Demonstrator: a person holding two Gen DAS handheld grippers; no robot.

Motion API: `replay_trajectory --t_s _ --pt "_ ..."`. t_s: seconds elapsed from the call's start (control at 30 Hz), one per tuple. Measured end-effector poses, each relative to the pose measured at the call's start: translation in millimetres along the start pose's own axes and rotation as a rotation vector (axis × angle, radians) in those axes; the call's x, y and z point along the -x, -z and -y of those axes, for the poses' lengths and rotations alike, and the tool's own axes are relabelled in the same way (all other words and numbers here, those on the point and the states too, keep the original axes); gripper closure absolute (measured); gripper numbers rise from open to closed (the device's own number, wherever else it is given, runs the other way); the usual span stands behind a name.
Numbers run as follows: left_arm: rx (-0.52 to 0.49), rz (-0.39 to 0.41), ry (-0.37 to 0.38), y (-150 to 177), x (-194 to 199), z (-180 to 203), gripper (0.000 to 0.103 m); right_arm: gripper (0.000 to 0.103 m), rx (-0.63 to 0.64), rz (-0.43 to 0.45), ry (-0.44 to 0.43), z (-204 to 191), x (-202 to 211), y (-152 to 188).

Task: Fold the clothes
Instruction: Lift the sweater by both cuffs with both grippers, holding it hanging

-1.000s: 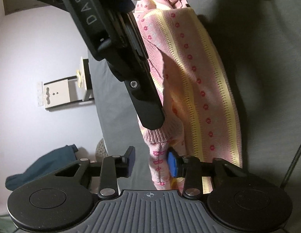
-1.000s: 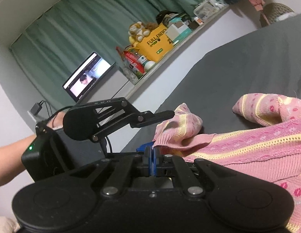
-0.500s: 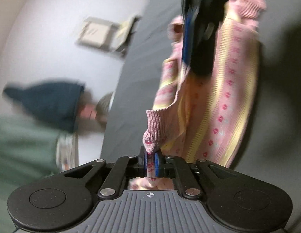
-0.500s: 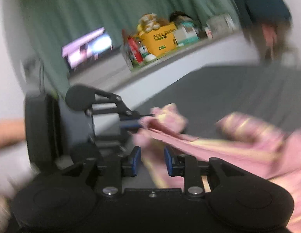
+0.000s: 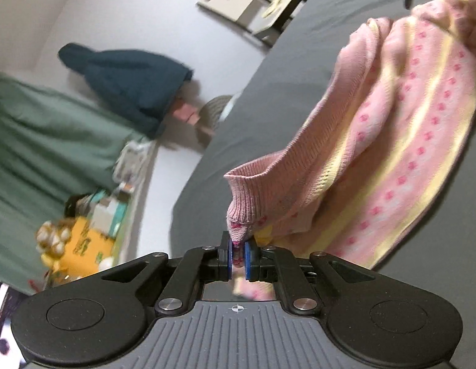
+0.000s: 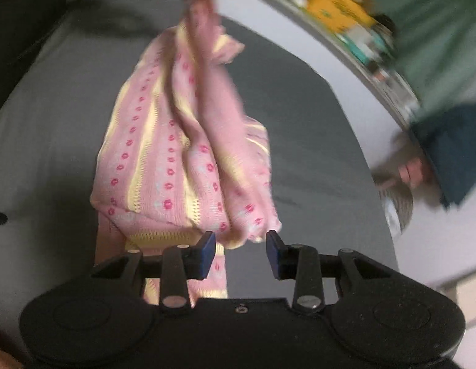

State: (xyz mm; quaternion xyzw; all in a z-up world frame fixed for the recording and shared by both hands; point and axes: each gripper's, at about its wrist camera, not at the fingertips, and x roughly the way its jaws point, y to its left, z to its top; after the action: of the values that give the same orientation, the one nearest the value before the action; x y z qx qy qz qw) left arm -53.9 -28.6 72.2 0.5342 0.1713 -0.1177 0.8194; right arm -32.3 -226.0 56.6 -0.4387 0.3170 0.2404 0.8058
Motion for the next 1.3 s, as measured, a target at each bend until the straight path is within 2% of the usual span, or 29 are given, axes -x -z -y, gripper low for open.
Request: replay_trajectory --t_s 0.07,0.13,0.27,0.3,0.37,0.43,0.53,0.63,0.73,0.87,0.93,0.97,1.03,1.1,1.17,1.2,1.23,1.3 --pt "-0.001 -0.027 -0.026 9.5 -1.3 -8.2 0.096 0.069 0.015 0.018 -0.016 5.4 -4.2 -7.1" --pt "0.013 -0.055 -0.035 14.4 -14.6 -18.2 0.096 0.069 -0.048 0.054 -0.008 20.3 -8.2 -13.2" --pt "0.038 -0.096 -0.031 30.6 -9.0 -20.4 0.096 0.069 -0.415 0.127 -0.037 57.0 -26.8 -19.0" --pt "0.041 -0.104 -0.027 34.0 -9.0 -18.6 0.096 0.069 -0.450 0.129 -0.057 56.1 -33.4 -21.3" --pt "0.037 -0.117 -0.019 37.8 -8.5 -11.4 0.096 0.076 -0.442 0.123 -0.093 44.2 -43.7 -26.4" --pt "0.027 -0.127 -0.020 41.3 -6.6 -7.3 0.096 0.083 -0.354 0.100 -0.140 23.9 -48.1 -32.9" --pt "0.052 -0.147 -0.028 47.5 -8.7 -11.5 0.096 0.083 -0.193 0.066 -0.181 -12.1 -42.9 -40.6" --pt "0.070 -0.153 -0.023 54.3 -3.6 -10.4 0.096 0.083 -0.105 0.066 -0.205 -33.8 -25.1 -42.9" --pt "0.055 -0.153 -0.022 57.3 -2.1 -5.4 0.096 0.082 -0.087 0.100 -0.222 -34.4 -4.8 -44.1" --pt "0.068 -0.158 -0.016 59.4 -0.8 -0.7 0.096 0.082 -0.165 0.184 -0.129 -6.2 5.7 -53.4" --pt "0.064 -0.160 -0.013 59.2 0.1 2.7 0.096 0.079 -0.214 0.179 -0.078 12.0 -5.5 -64.5" --pt "0.058 -0.160 -0.011 59.0 0.4 4.8 0.096 0.077 -0.221 0.151 -0.100 19.8 -15.7 -70.5" --pt "0.047 -0.165 -0.010 59.4 1.2 7.8 0.096 0.058 -0.233 0.095 -0.150 34.6 -36.4 -82.1" --pt "0.050 -0.171 -0.004 60.6 1.9 8.4 0.096 0.051 -0.224 0.034 -0.236 37.5 -57.8 -85.9" --pt "0.055 -0.176 0.000 61.8 4.0 7.7 0.096 0.058 -0.220 -0.006 -0.320 37.9 -70.8 -84.3" --pt "0.055 -0.176 0.001 62.0 5.0 8.6 0.096 0.072 -0.223 -0.014 -0.353 37.5 -73.9 -83.5" --pt "0.054 -0.176 0.001 62.1 6.0 9.6 0.096 0.080 -0.236 -0.011 -0.368 38.0 -72.6 -82.0" --pt "0.053 -0.172 0.002 62.1 8.0 10.8 0.096 0.088 -0.259 0.018 -0.388 36.0 -65.2 -77.1"
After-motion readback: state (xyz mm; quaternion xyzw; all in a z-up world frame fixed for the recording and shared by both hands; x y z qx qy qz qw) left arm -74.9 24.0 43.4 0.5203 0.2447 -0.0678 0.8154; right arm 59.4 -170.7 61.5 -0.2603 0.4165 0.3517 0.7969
